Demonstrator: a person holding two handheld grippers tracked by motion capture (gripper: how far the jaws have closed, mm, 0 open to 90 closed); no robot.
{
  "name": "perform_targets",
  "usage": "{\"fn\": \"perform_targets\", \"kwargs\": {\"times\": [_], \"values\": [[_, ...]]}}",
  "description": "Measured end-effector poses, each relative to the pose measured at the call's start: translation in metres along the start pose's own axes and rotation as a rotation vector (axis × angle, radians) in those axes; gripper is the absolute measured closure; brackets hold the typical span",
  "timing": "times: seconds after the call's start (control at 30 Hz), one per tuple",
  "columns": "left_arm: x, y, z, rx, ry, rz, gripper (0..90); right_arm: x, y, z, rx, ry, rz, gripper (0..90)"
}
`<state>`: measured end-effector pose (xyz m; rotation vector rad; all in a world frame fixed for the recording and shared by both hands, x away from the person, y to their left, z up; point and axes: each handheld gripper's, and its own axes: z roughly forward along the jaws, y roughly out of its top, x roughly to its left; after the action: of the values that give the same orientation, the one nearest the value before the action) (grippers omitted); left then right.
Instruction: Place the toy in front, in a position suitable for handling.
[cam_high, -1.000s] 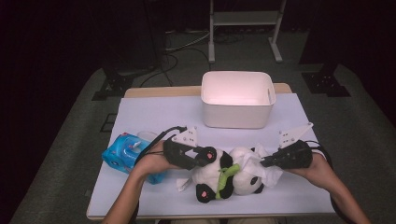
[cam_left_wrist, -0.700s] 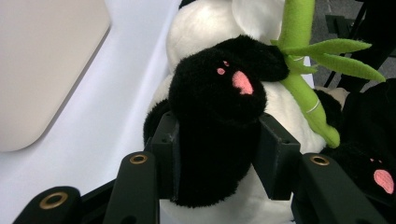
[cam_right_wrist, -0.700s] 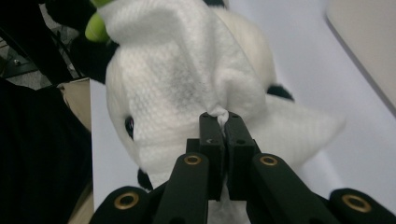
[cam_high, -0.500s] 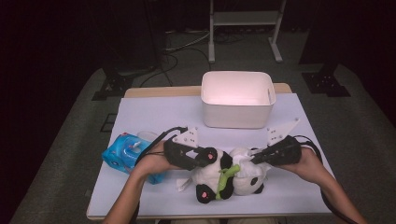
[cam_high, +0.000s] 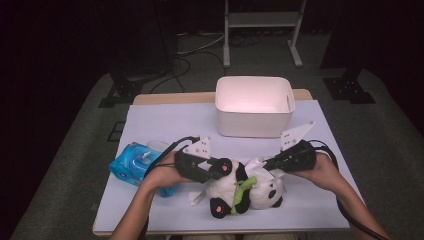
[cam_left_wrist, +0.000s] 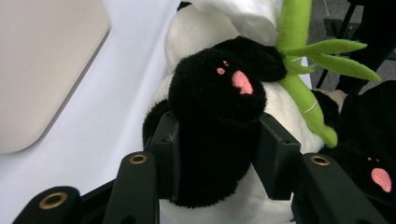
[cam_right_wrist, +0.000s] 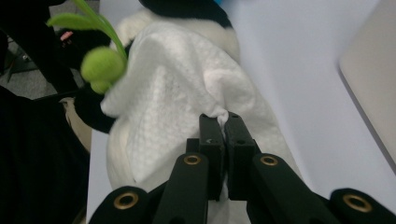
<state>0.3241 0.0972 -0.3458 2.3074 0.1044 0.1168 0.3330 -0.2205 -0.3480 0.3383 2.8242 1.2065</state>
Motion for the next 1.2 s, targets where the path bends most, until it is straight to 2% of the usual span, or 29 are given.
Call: {"fn": "perform_targets", "kwargs": {"times": [0.27,0.37,0.5,0.67,0.87,1.03,1.1,1.2], "values": [[0.000,0.002,0.001,0.005,-0.003,0.004,56.5,-0.009,-0.037,-0.009,-0.032,-0.009,0.101,87.1],[0.001,0.003,0.001,0.005,-0.011,0.001,56.5,-0.010,-0.042,-0.011,-0.031,-0.009,0.110,87.1],[0.001,0.004,0.002,0.004,-0.013,0.001,56.6,-0.009,-0.035,-0.011,-0.031,0.002,0.095,87.1],[0.000,0.009,0.005,0.006,-0.007,0.011,56.6,-0.004,-0.011,-0.002,-0.011,0.022,0.032,87.1],[-0.001,0.014,0.007,0.003,-0.009,0.026,56.6,-0.003,0.006,0.006,-0.013,0.037,0.005,87.1],[-0.001,0.010,0.005,-0.006,-0.013,0.025,56.7,-0.008,-0.001,0.002,-0.030,0.040,0.023,87.1],[-0.001,0.006,0.004,0.002,-0.005,0.021,56.7,-0.009,-0.007,-0.001,-0.029,0.028,0.040,87.1],[-0.002,0.003,0.003,-0.013,-0.007,0.014,56.6,-0.011,-0.021,-0.005,-0.042,0.022,0.070,87.0]]}}
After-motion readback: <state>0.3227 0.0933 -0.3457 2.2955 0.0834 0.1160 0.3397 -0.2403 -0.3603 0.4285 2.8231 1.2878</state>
